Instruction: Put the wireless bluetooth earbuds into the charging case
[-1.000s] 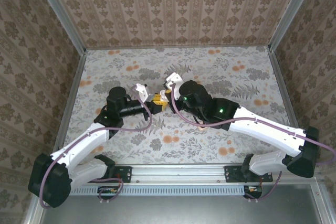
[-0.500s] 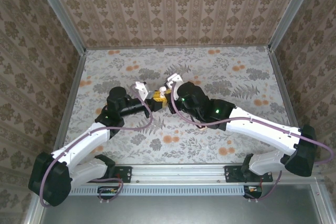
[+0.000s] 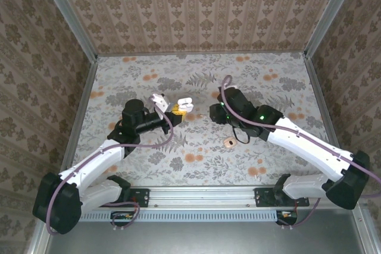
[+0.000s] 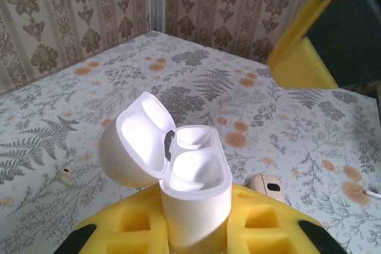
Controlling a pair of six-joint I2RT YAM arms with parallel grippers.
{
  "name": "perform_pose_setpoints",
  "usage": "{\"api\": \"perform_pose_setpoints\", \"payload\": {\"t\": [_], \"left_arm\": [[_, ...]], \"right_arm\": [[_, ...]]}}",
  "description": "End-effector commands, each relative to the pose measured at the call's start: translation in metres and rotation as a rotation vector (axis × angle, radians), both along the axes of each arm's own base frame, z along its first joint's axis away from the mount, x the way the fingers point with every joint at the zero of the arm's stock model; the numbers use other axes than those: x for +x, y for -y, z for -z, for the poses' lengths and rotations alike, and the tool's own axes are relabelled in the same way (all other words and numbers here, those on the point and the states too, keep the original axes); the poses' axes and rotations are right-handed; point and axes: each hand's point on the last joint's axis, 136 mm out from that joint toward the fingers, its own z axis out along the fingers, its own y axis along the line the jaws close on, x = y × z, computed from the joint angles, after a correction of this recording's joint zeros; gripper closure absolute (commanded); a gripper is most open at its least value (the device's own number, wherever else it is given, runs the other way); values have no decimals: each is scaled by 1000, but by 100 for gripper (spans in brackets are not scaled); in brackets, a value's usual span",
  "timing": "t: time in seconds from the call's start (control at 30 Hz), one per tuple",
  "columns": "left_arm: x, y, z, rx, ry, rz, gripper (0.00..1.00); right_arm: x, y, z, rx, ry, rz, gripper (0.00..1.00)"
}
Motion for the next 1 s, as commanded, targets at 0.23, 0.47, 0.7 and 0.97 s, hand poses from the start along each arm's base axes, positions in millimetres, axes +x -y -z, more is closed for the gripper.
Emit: {"api": "perform_pose_setpoints", "payload": {"t": [0.23,0.47,0.7,0.97], "left_arm": [[-7,3,8,25,15,64,100],[-16,5,8,18,14,103,100],[-25,1,10,31,19,117,100],[-27,0,8,34,25,115,100]], "right_arm": [[-140,117,147,-162,-682,426,52],[-177,133,181,-108,-776,530,49],[-189,126,205,-48,-830,523,46],[-189,116,231,21,-841,506,47]]}}
